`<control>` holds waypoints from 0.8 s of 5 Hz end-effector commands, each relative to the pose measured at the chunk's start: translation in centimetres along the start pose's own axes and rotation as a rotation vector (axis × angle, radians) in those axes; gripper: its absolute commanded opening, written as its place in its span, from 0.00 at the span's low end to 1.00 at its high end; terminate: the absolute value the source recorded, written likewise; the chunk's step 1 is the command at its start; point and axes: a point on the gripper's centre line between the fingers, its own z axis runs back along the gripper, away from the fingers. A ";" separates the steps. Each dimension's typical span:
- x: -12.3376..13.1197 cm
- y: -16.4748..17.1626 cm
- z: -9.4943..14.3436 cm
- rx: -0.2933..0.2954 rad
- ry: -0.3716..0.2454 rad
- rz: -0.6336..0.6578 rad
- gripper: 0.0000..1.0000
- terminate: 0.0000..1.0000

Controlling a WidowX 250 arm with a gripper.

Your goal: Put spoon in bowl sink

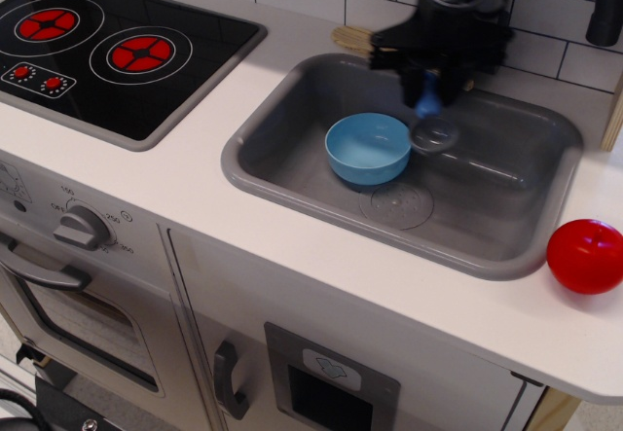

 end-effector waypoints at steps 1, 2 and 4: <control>3.9 3.4 1.8 0.018 -0.118 0.031 0.00 0.00; 4.2 3.5 0.7 0.042 -0.122 0.035 0.00 0.00; 3.5 2.5 -1.1 0.069 -0.133 0.028 0.00 0.00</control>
